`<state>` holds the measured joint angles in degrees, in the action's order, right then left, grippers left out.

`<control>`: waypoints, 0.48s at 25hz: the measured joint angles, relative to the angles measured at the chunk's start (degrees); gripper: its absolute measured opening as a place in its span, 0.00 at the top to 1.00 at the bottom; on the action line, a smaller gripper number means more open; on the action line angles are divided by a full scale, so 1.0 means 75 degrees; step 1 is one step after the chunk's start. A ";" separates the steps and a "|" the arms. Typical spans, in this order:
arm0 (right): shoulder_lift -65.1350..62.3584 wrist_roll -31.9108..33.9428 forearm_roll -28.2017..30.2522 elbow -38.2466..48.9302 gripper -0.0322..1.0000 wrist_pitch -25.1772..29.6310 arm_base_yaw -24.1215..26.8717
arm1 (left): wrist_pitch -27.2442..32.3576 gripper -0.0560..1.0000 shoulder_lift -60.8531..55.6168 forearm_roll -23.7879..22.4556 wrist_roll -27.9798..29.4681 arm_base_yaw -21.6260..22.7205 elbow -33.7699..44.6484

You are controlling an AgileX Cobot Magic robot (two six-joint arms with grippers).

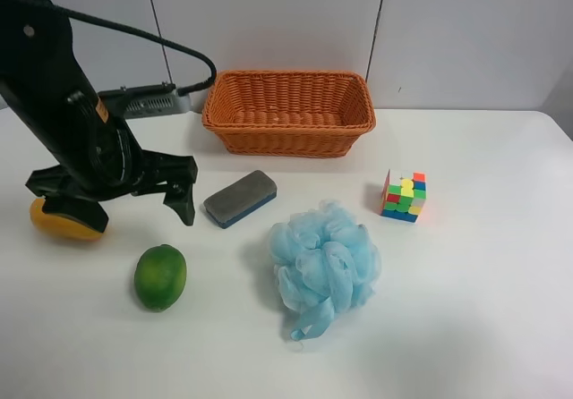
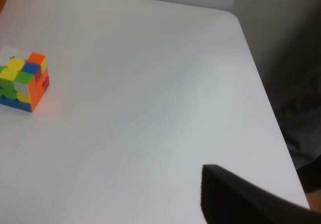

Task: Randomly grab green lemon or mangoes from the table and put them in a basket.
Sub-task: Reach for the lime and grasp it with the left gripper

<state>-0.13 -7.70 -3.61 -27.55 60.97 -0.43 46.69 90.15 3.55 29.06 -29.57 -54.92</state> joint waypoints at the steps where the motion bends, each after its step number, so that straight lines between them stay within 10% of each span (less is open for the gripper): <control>1: 0.0000 0.0000 0.0000 0.0000 0.01 0.0000 0.0000 | -0.0145 0.01 0.0054 0.0053 0.0007 0.0000 0.0156; 12: 0.0000 0.0000 0.0000 0.0000 0.01 0.0000 0.0000 | -0.1402 0.01 0.0938 0.0376 0.0058 0.0000 0.0987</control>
<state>-0.13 -7.70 -3.61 -27.55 60.97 -0.43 36.18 97.18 6.38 29.49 -29.57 -47.52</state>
